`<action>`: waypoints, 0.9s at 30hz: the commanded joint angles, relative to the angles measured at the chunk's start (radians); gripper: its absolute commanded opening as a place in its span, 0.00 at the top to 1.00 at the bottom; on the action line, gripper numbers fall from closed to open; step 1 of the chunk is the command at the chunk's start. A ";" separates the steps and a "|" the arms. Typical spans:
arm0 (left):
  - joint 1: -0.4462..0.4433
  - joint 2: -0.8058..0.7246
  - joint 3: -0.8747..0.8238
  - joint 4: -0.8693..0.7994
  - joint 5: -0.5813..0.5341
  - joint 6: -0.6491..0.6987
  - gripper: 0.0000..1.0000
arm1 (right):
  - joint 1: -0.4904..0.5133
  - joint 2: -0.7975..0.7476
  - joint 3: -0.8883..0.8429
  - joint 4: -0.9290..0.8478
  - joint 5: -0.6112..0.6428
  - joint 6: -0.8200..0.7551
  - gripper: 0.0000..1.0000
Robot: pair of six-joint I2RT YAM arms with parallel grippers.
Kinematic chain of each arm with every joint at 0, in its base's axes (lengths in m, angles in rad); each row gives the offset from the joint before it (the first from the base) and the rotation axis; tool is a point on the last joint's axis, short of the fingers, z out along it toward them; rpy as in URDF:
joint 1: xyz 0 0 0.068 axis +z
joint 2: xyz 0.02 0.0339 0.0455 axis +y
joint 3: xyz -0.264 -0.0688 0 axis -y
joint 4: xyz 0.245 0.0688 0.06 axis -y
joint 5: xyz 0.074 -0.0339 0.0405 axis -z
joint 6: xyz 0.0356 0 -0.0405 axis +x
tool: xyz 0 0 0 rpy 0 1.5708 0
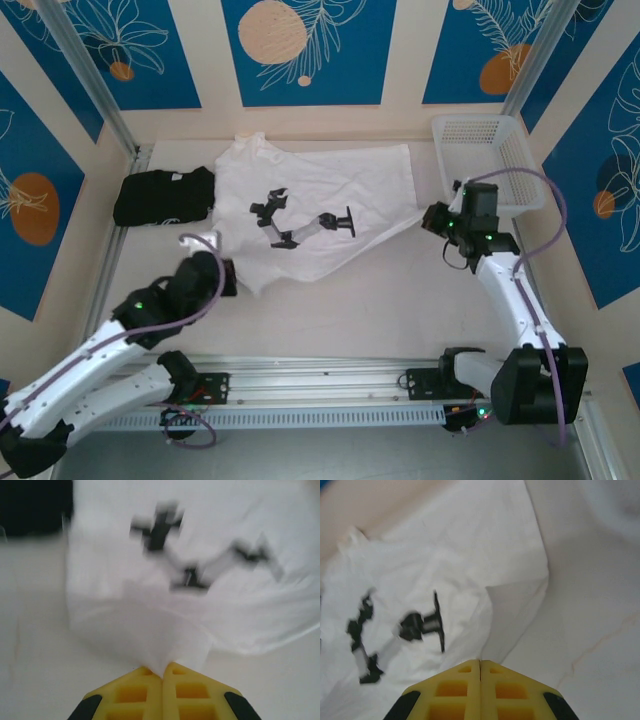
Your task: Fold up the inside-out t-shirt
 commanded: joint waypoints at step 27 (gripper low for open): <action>0.631 0.702 0.963 0.270 0.254 0.492 1.00 | -0.042 0.100 0.661 0.007 0.029 -0.128 1.00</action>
